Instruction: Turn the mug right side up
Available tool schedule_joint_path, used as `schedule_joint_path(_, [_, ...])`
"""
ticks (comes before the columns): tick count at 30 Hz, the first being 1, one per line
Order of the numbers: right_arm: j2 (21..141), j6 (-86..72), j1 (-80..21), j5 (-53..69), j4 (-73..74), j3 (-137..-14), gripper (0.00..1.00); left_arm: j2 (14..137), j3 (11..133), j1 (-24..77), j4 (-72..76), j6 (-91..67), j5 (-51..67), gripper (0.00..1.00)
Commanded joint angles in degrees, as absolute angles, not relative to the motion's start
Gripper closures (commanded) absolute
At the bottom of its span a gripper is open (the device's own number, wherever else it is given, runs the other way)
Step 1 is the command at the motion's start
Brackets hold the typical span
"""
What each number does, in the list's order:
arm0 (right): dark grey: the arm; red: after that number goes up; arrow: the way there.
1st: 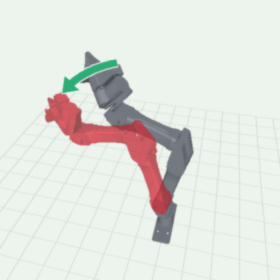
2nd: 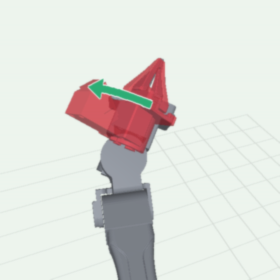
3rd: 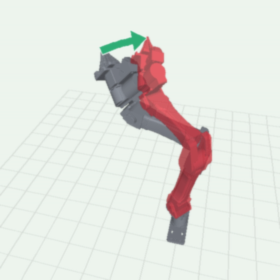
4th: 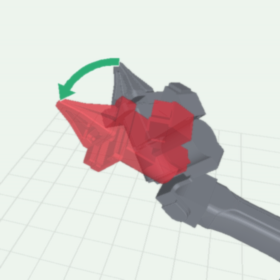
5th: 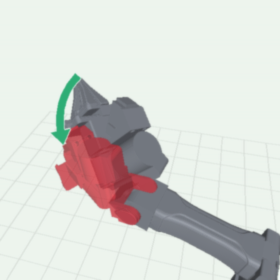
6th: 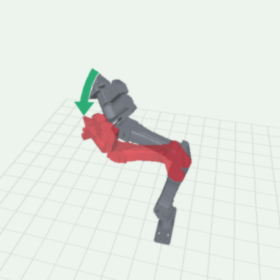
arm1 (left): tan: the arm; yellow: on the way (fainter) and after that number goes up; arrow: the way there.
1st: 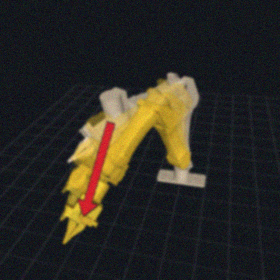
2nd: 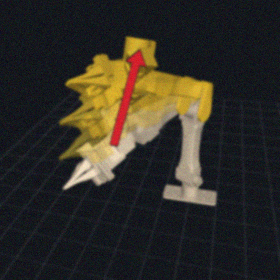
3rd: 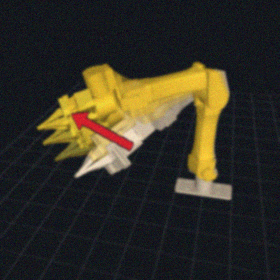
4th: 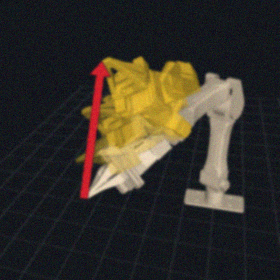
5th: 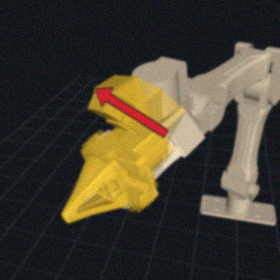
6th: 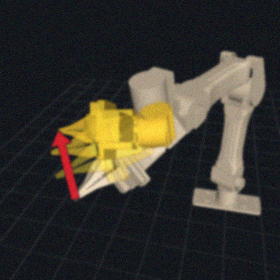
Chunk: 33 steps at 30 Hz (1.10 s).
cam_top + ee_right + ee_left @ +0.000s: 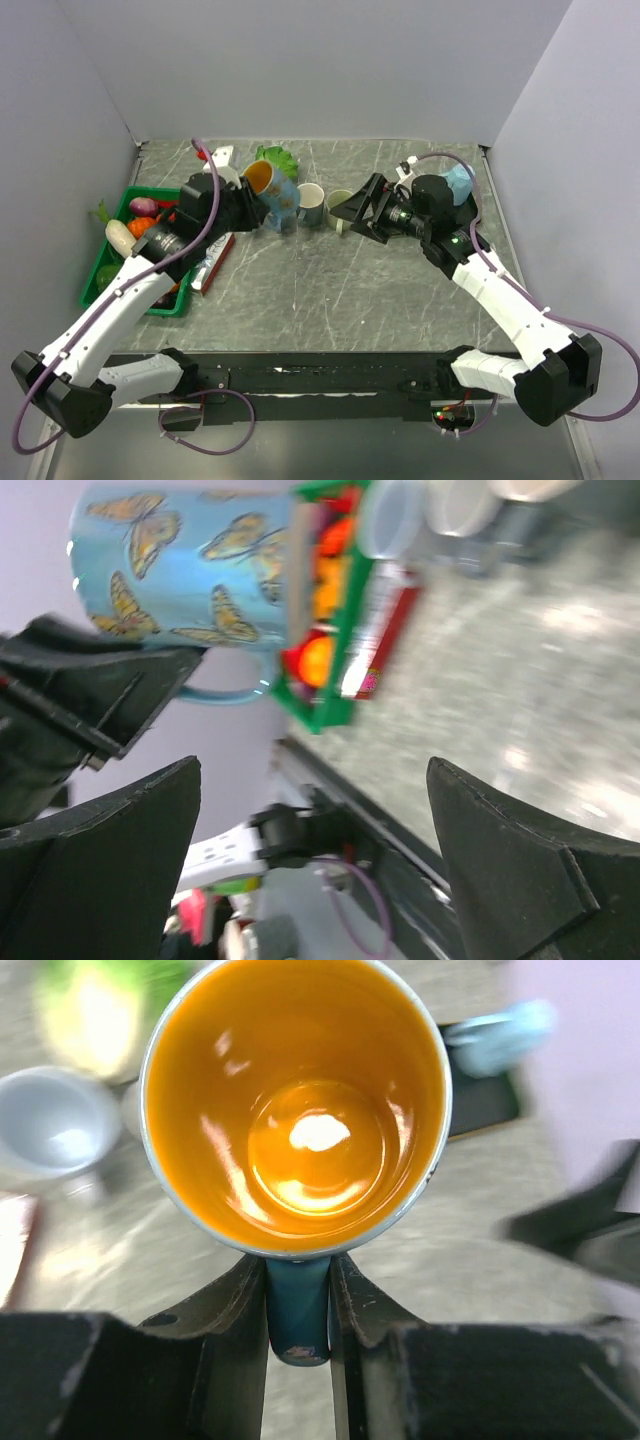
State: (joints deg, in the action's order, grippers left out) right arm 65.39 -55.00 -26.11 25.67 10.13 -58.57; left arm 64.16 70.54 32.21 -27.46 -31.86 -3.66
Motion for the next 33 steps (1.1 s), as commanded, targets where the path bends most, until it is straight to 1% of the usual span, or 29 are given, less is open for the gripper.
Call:
schedule_joint_path(1, [64.1, -48.4, -25.1, 17.8, 20.3, -63.4, 0.0, 60.2, 66.8, 32.0, -25.4, -28.5, -16.2, 0.99])
schedule_joint_path(4, [64.3, -47.5, -23.7, 17.0, 21.9, -64.1, 0.0, 60.0, 62.5, 32.0, -26.0, -30.0, -19.8, 0.99])
schedule_joint_path(11, [64.6, -47.5, -19.7, 18.3, 23.4, -63.8, 0.0, 61.1, 53.6, 32.1, -23.1, -33.1, -24.0, 0.99])
schedule_joint_path(15, [64.2, -47.5, -17.0, 17.1, 25.2, -63.9, 0.0, 62.5, 51.1, 32.1, -21.8, -33.6, -24.6, 0.99])
schedule_joint_path(17, [63.6, -48.2, -15.5, 14.9, 27.1, -64.0, 0.0, 62.9, 49.0, 32.1, -19.5, -33.0, -24.6, 0.99])
schedule_joint_path(20, [63.4, -49.3, -12.6, 14.7, 28.0, -63.6, 0.0, 64.2, 46.4, 32.0, -15.8, -32.6, -25.1, 0.99])
schedule_joint_path(22, [63.4, -50.3, -11.2, 15.0, 28.4, -63.3, 0.0, 66.3, 45.9, 32.1, -14.6, -32.9, -27.3, 0.99])
schedule_joint_path(26, [63.4, -51.9, -7.7, 16.6, 28.6, -62.2, 0.0, 69.1, 44.2, 32.1, -10.6, -32.2, -27.9, 0.99])
schedule_joint_path(33, [63.1, -51.3, -6.2, 16.4, 27.5, -61.5, 0.0, 70.0, 42.2, 32.1, -8.5, -30.3, -28.6, 0.99])
